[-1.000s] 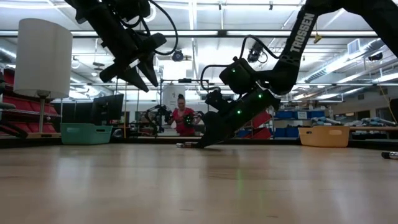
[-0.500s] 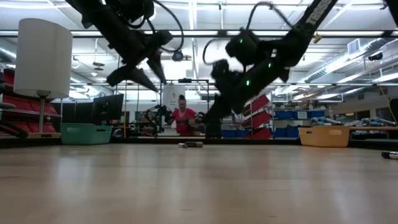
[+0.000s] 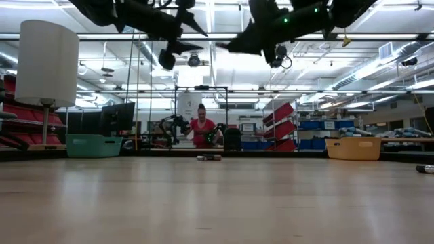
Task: Sort batteries
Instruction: Put the black battery into the blue bin
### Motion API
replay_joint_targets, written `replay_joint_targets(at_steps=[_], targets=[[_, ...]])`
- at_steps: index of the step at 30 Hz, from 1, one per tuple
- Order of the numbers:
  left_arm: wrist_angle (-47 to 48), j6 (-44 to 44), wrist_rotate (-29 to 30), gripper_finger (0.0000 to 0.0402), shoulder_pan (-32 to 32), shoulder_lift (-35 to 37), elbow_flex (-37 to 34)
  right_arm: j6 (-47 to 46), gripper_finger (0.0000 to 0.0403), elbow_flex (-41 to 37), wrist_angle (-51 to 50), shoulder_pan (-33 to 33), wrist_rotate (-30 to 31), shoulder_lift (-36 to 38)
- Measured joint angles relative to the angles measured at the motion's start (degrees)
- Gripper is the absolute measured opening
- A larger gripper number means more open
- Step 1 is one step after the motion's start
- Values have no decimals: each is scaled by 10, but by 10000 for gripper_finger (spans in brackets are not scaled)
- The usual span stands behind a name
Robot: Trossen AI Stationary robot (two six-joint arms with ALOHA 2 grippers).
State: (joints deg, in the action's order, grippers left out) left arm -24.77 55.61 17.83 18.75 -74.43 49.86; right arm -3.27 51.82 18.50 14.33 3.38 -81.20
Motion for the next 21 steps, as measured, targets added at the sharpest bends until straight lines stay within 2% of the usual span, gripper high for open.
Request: replay_joint_targets(at_steps=[3,7,14,21], targets=[[-52,34,-5,165,0,-30,1,-2,51,1,29,-1,0,2],[-108,51,-21,165,-9,-80,19,-3,51,15,14,0,0,-17],[-118,23,-41,165,-23,-128,59,-21,52,30,3,1,15,-31],[-109,-13,-11,165,-27,-129,61,-16,52,31,3,4,20,-27]])
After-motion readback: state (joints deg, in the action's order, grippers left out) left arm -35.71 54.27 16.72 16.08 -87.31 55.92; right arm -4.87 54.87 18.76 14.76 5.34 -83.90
